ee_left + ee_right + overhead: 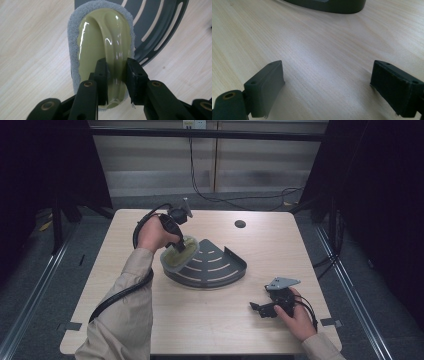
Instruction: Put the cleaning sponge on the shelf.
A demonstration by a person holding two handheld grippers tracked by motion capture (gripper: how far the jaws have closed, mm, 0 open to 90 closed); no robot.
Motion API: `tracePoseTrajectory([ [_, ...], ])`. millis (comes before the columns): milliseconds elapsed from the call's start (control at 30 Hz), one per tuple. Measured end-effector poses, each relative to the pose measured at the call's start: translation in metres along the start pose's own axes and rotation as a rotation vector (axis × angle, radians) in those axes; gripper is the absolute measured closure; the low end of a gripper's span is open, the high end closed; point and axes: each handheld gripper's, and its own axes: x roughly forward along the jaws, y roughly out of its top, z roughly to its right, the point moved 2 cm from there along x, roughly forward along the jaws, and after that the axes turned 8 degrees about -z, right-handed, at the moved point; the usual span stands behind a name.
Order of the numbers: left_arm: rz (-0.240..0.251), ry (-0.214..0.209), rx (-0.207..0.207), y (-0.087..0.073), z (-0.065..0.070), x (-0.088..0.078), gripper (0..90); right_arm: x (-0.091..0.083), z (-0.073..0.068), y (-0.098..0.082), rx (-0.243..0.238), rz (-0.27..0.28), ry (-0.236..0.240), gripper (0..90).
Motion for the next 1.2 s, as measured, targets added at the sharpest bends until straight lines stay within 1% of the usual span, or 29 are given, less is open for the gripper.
tracePoseTrajectory([
  [33, -0.001, -0.001, 0.008, 0.001, -0.001, 0.0, 72.1, 0.0, 0.0, 0.0, 0.0, 0.0, 0.0, 10.6],
  [100, 0.006, -0.003, 0.001, 0.003, -0.001, 0.002, 72.1, 0.0, 0.0, 0.0, 0.0, 0.0, 0.0, 10.6],
  [133, 0.007, -0.002, 0.006, 0.004, -0.001, 0.002, 72.0, 0.0, 0.0, 0.0, 0.0, 0.001, 0.003, 10.6],
  [200, 0.007, -0.001, 0.002, 0.005, 0.0, 0.003, 72.0, 0.0, 0.0, 0.0, 0.0, 0.0, -0.001, 10.6],
  [233, 0.005, -0.004, 0.012, 0.007, 0.0, 0.004, 72.0, 0.0, 0.0, 0.0, 0.0, 0.0, 0.0, 10.6],
  [300, 0.007, -0.001, 0.008, 0.008, 0.0, 0.004, 72.0, 0.0, 0.0, 0.0, 0.0, -0.001, 0.003, 10.6],
  [333, 0.005, -0.004, 0.015, 0.009, -0.001, 0.005, 72.0, 0.0, 0.0, 0.0, 0.0, -0.001, 0.002, 10.6],
  [367, 0.005, 0.001, 0.005, 0.01, 0.0, 0.005, 72.1, 0.0, 0.0, 0.0, 0.0, -0.003, 0.0, 10.6],
  [467, 0.005, 0.003, 0.019, 0.012, 0.0, 0.006, 72.1, 0.0, 0.0, 0.0, -0.001, -0.001, 0.003, 10.6],
  [533, 0.006, 0.002, 0.015, 0.013, 0.0, 0.007, 72.1, 0.0, 0.0, 0.0, 0.0, -0.002, 0.002, 10.6],
  [567, 0.006, 0.0, 0.005, 0.015, 0.001, 0.009, 72.1, 0.0, 0.0, 0.0, -0.001, -0.001, 0.003, 10.6],
  [600, 0.006, 0.0, 0.005, 0.015, 0.001, 0.009, 72.1, 0.0, 0.0, 0.0, -0.001, -0.001, 0.003, 10.6],
  [767, -0.006, 0.0, 0.021, 0.019, 0.001, 0.014, 72.0, 0.0, 0.0, 0.0, -0.001, -0.001, 0.003, 10.6],
  [933, -0.009, 0.0, 0.016, 0.021, 0.001, 0.019, 72.1, 0.0, 0.0, 0.0, 0.0, 0.001, 0.003, 10.6],
  [967, -0.009, -0.006, 0.013, 0.022, 0.002, 0.02, 72.1, 0.0, 0.0, 0.0, 0.0, 0.001, 0.002, 10.6],
  [1067, -0.011, -0.006, 0.027, 0.023, 0.001, 0.023, 72.0, 0.0, 0.0, 0.0, 0.0, 0.0, 0.0, 10.6],
  [1200, -0.006, -0.013, 0.018, 0.024, 0.001, 0.026, 72.1, 0.0, 0.0, 0.0, -0.001, 0.002, 0.002, 10.6],
])
